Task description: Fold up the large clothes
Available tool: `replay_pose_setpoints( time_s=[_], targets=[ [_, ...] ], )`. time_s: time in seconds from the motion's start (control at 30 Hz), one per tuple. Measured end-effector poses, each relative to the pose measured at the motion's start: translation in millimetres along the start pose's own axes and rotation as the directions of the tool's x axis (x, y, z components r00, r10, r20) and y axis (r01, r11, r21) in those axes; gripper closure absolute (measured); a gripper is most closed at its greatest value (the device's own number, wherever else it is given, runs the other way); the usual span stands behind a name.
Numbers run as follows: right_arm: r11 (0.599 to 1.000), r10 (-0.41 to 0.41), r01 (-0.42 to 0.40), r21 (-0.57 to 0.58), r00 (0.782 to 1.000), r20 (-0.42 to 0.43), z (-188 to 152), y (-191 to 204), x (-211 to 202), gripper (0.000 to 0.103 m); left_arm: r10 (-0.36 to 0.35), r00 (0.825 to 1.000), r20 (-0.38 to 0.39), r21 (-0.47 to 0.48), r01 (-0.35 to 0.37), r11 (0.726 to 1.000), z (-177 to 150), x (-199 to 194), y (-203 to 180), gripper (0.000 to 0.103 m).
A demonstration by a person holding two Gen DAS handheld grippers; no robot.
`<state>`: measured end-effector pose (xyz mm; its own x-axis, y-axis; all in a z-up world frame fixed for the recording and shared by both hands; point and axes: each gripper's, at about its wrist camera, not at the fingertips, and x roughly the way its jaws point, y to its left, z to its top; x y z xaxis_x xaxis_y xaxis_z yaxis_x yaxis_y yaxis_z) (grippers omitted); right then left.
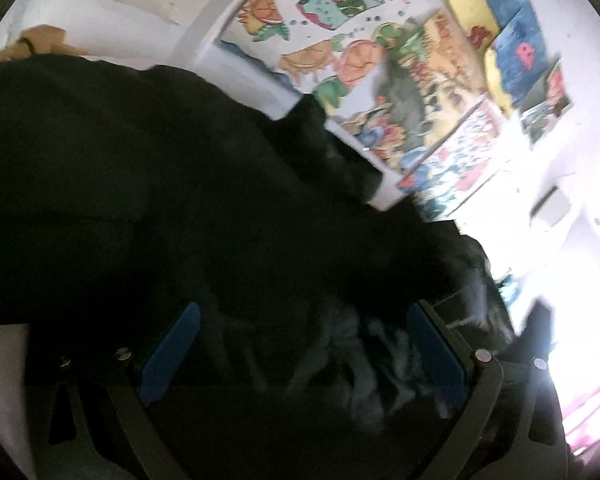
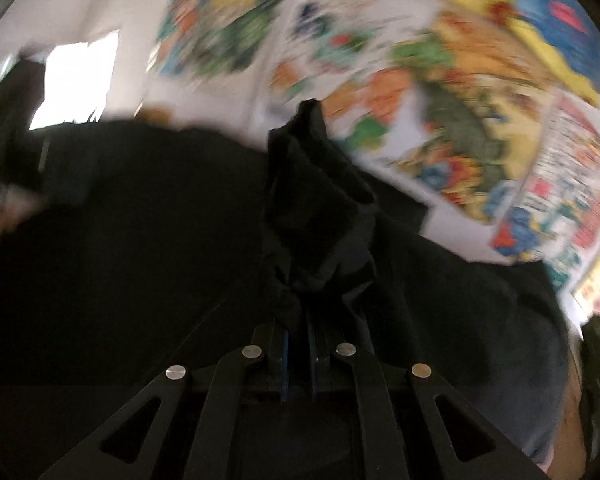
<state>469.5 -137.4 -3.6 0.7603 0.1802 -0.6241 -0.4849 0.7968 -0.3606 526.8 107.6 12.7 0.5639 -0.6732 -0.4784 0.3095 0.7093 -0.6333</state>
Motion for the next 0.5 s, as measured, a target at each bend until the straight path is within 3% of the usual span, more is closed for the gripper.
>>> replay_pose_setpoints(
  time_s=[0.1,0.2,0.37,0.5],
  targets=[
    [0.996,0.031,-0.037,-0.084,0.996,-0.08,-15,29,24,0.095,-0.034,0.999,-0.019,0.004,0.034,0.999,1,4,0,0.001],
    [0.988,0.011,-0.025,-0.155,0.995,-0.094,-24,43,32,0.093,-0.051,0.996,-0.067,-0.01,0.051,0.999,-1,21,3,0.001],
    [0.989,0.097,-0.106,-0.106,0.992,-0.082,-26,33,24,0.081,-0.101,0.987,-0.127,-0.069,0.093,0.993,-1,46,7,0.001],
    [0.985,0.142,-0.148,-0.083,0.987,-0.076,-26,33,14,0.042,-0.174,0.975,-0.136,-0.13,0.156,0.979,6,58,6,0.001]
  ],
)
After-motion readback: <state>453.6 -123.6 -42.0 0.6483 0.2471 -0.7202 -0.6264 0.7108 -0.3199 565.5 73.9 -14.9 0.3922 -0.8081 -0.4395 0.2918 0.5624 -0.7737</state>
